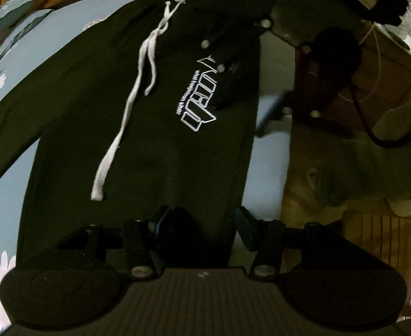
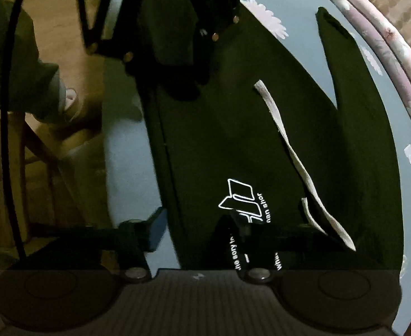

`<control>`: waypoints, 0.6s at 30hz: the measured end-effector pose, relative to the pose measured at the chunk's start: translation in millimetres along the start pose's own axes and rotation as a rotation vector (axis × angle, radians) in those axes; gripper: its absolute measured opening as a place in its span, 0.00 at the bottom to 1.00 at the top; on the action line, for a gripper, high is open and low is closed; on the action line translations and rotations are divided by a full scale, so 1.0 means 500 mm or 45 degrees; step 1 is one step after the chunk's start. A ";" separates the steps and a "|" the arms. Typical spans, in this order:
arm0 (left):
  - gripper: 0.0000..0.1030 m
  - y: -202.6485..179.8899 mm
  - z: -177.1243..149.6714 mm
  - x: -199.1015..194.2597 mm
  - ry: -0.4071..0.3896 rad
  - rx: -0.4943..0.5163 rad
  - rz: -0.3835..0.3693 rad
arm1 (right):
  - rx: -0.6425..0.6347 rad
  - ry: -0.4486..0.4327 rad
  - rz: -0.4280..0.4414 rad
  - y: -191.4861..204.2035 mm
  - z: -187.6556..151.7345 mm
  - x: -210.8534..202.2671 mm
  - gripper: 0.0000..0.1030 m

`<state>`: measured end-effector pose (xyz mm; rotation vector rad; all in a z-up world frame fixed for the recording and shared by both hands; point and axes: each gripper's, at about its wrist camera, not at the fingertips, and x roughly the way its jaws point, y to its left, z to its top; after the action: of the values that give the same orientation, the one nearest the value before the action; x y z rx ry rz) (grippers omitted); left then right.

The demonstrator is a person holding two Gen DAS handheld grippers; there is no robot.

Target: Fold clothes

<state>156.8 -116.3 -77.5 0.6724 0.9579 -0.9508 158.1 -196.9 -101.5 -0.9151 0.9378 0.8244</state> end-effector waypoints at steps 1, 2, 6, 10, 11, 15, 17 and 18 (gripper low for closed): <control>0.50 -0.003 0.004 0.004 0.000 -0.001 -0.007 | -0.017 0.003 0.017 0.004 0.001 -0.001 0.36; 0.50 -0.006 0.007 0.008 -0.001 -0.002 -0.015 | -0.030 0.008 0.038 0.008 0.002 -0.003 0.27; 0.41 -0.013 0.014 0.029 0.055 0.019 -0.037 | -0.039 0.035 0.096 0.016 0.010 -0.009 0.07; 0.06 0.001 0.000 0.017 0.082 -0.029 -0.094 | 0.021 0.043 0.134 0.006 0.011 -0.022 0.02; 0.06 0.001 -0.001 0.016 0.091 -0.036 -0.099 | 0.036 0.043 0.143 0.001 0.010 -0.026 0.02; 0.04 -0.009 -0.010 0.002 0.128 -0.065 -0.188 | 0.047 0.056 0.203 0.005 0.005 -0.045 0.00; 0.07 -0.021 -0.017 -0.007 0.130 -0.034 -0.175 | 0.003 0.070 0.209 0.021 0.000 -0.050 0.01; 0.07 -0.022 -0.019 -0.012 0.126 -0.029 -0.157 | -0.022 0.065 0.189 0.030 -0.003 -0.054 0.02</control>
<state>141.9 -111.0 -76.8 0.6517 1.1065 -1.0206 134.6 -197.3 -81.4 -0.8928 1.0540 0.9400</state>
